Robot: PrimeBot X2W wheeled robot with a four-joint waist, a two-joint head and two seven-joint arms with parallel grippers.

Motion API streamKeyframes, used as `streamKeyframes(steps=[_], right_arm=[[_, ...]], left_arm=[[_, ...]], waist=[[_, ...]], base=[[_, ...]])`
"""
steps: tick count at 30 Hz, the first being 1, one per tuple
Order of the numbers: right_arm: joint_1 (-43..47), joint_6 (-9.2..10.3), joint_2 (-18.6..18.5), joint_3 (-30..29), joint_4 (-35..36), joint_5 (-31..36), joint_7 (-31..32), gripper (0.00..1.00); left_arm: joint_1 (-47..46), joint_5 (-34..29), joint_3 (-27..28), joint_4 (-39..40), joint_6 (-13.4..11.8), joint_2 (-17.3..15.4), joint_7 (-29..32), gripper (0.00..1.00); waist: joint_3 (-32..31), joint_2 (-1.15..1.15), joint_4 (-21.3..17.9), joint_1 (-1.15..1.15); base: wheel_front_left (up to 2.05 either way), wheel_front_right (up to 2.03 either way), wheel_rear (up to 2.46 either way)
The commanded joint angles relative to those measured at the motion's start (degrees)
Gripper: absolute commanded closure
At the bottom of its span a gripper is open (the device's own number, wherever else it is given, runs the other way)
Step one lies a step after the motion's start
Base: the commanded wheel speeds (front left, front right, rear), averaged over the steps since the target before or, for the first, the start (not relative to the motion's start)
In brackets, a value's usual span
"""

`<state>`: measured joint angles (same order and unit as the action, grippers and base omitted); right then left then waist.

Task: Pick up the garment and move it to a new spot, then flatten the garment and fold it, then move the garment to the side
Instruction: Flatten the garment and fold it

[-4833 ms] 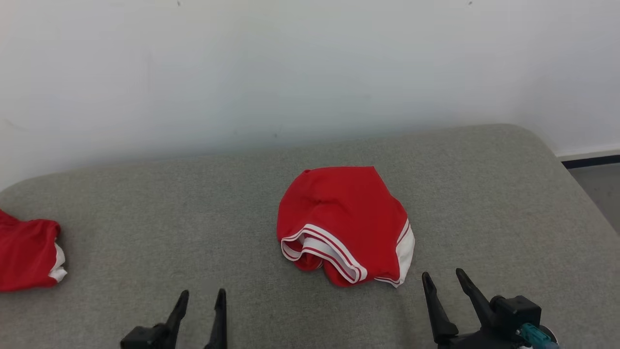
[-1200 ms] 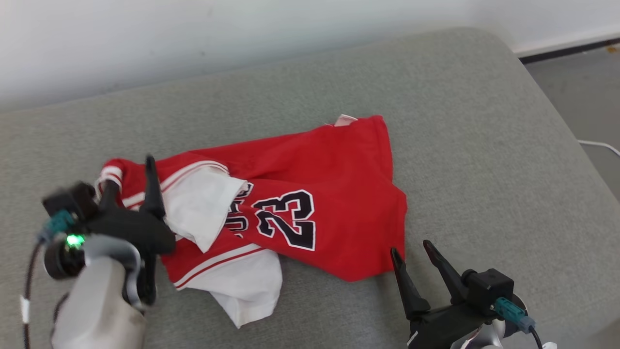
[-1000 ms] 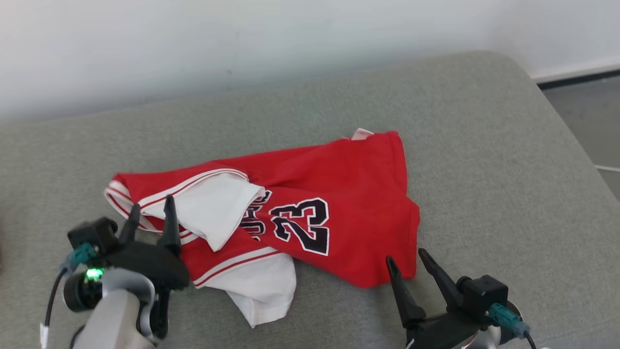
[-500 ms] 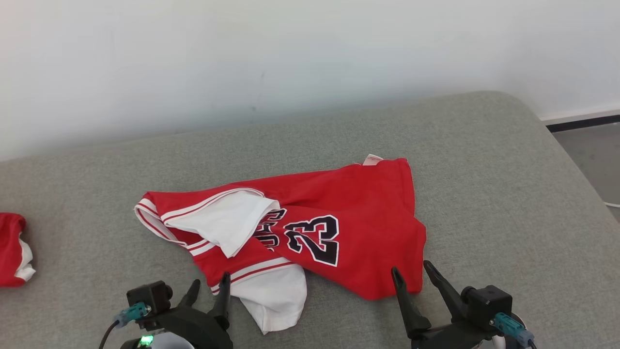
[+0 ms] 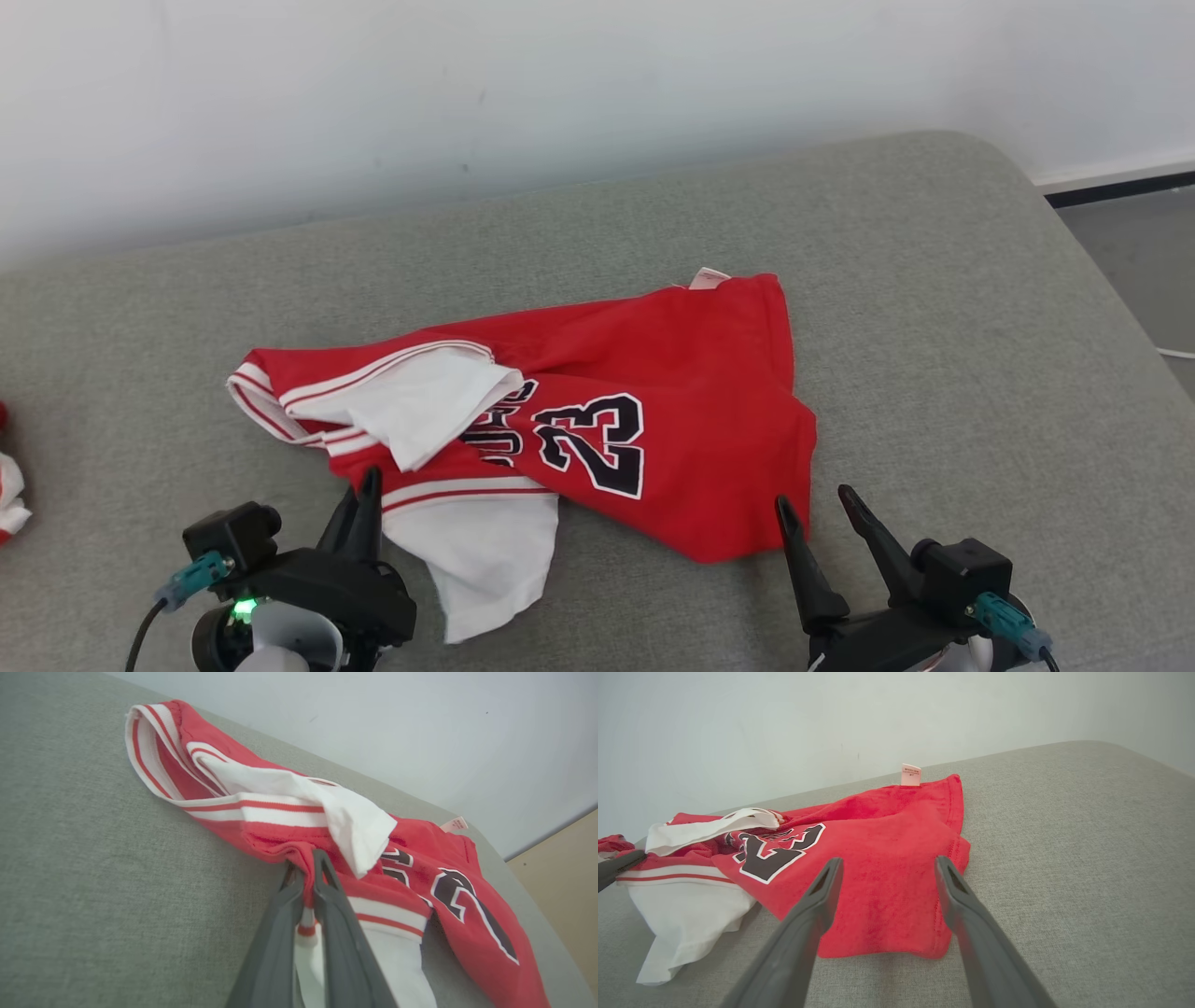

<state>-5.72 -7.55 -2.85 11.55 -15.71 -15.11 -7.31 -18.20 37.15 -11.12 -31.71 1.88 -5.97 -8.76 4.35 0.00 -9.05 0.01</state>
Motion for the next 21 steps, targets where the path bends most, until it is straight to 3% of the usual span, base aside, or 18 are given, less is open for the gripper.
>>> streamKeyframes(steps=[1,6,11,16,21], right_arm=[[0.2,0.13,-0.1,-0.1,-0.1,0.1,-0.4,0.00],[0.9,0.13,-0.1,-0.5,-0.2,-0.2,-0.4,0.00],[1.0,0.13,-0.1,-0.7,-0.2,-0.4,-0.4,0.00],[1.1,0.13,-0.1,-0.7,-0.1,-0.5,-0.2,0.00],[-0.2,0.13,-0.1,0.4,0.2,-0.5,-0.1,0.00]], left_arm=[[1.0,0.0,0.2,1.4,0.1,-0.2,-0.7,1.00],[4.4,0.7,-0.3,10.1,0.4,-0.5,0.1,1.00],[8.4,3.5,-1.9,22.4,-0.4,0.3,5.3,1.00],[11.3,5.2,-1.9,32.5,-4.1,0.4,10.2,1.00],[11.0,4.2,0.2,31.7,-7.6,-2.0,12.6,1.00]], waist=[[-0.2,0.00,0.8,-0.01],[-1.3,0.00,3.2,-0.01],[-2.2,0.00,5.1,-0.01],[-2.2,0.00,5.8,-0.01],[-0.5,0.00,4.6,-0.01]], base=[[0.00,0.00,0.00],[0.00,0.00,0.00],[0.00,0.00,0.00],[0.00,0.00,0.00],[0.00,0.00,0.00]])
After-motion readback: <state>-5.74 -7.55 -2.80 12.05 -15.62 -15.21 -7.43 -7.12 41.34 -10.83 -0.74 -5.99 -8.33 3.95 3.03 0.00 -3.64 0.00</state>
